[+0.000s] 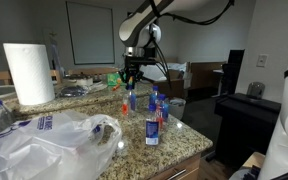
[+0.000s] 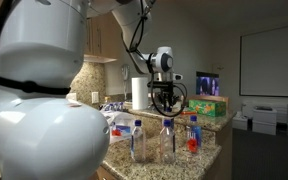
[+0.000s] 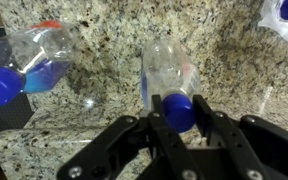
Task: Put the bottles on the counter in the plastic bag
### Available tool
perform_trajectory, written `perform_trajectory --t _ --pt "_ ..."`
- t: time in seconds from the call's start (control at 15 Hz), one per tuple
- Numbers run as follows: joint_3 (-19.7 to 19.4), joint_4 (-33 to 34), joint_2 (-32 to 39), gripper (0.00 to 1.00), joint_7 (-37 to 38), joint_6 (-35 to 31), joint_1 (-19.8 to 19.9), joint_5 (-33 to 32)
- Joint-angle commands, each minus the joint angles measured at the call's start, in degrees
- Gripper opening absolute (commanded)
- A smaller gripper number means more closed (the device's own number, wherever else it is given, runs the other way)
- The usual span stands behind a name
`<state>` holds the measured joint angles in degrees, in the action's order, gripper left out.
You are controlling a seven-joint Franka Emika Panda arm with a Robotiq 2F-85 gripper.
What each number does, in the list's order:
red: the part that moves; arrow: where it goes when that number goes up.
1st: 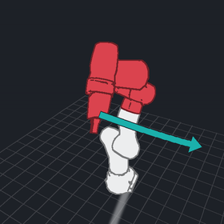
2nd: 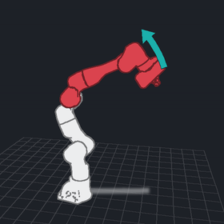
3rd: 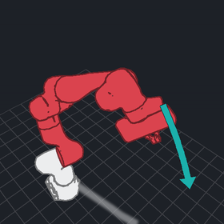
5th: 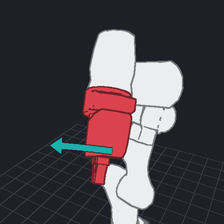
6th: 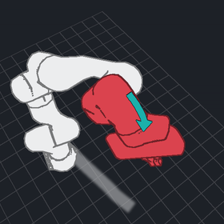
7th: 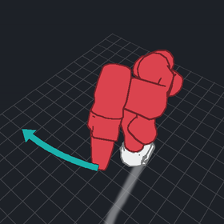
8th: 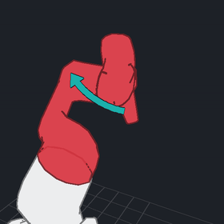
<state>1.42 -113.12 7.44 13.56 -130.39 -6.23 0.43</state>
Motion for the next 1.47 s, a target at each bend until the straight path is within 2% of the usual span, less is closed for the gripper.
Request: perform_trajectory --t 0.0,0.13,0.4,0.6,1.07,1.2,1.4 --pt "1.2 -0.9 -4.4 0.09 -3.2 1.9 0.6 1.5" --pt "2.3 0.0 -4.4 0.09 -7.3 3.7 0.6 5.2" --pt "3.8 1.1 -4.6 0.09 -18.7 7.6 0.8 17.5" --pt "4.3 3.2 -3.2 0.09 -23.4 12.0 0.7 23.1" --pt "6.8 13.2 7.4 0.09 -24.3 26.4 0.1 27.1" --pt "8.0 16.5 11.0 0.09 -23.9 28.3 -0.1 27.7" --pt "9.4 20.6 15.6 0.09 -22.7 27.1 -0.7 28.3"
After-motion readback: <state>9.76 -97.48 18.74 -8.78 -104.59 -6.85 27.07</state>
